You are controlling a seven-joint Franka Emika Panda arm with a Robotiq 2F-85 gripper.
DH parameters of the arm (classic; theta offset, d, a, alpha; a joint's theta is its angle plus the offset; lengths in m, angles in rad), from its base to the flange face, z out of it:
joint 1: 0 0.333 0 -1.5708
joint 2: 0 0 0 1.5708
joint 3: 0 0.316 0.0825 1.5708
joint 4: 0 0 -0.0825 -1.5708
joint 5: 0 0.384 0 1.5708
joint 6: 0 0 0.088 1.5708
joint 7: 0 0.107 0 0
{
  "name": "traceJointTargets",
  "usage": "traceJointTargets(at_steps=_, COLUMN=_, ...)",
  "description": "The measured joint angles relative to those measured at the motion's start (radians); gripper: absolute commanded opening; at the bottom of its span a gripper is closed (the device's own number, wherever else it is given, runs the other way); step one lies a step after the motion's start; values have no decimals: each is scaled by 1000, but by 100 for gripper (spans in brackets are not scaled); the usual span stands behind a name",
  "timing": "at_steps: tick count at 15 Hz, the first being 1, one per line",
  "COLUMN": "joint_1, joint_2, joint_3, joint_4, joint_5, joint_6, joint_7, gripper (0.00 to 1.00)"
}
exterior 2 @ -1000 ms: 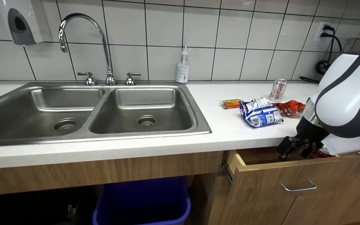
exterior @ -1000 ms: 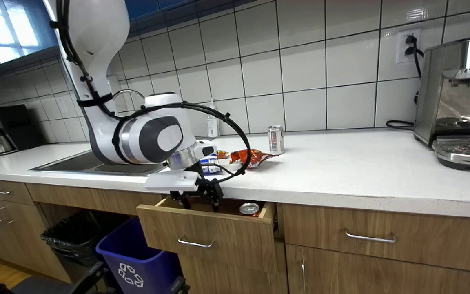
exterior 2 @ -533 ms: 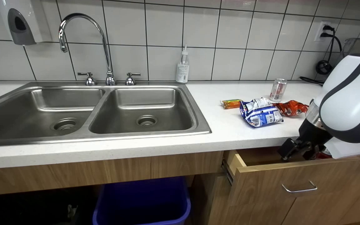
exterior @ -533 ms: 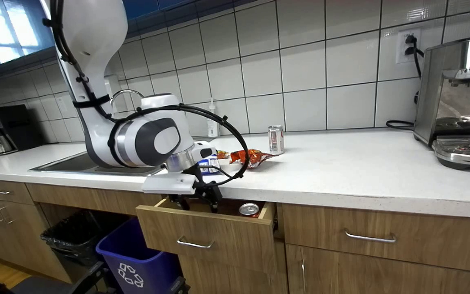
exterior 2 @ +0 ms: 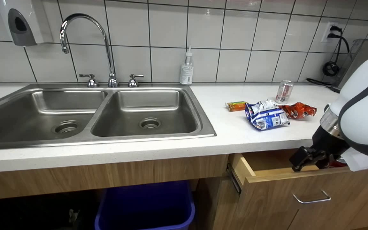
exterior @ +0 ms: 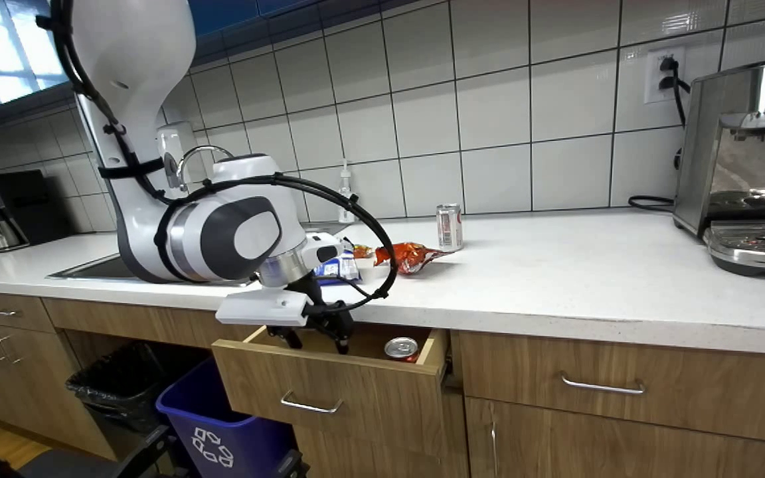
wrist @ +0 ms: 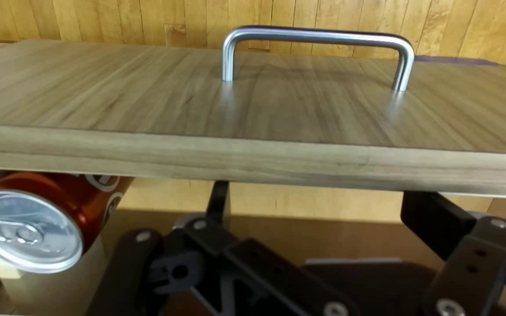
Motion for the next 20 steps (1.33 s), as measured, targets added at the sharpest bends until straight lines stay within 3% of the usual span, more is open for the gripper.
traceJointTargets(at_steps=7, joint_1=46, joint_2=-24, joint_3=-39, joint_4=-65, joint_5=3, joint_6=38, joint_7=50, gripper=100)
traceJointTargets(at_steps=20, joint_1=47, joint_2=-22, joint_3=-40, joint_4=-67, joint_5=5, joint_6=31, joint_7=65, gripper=100)
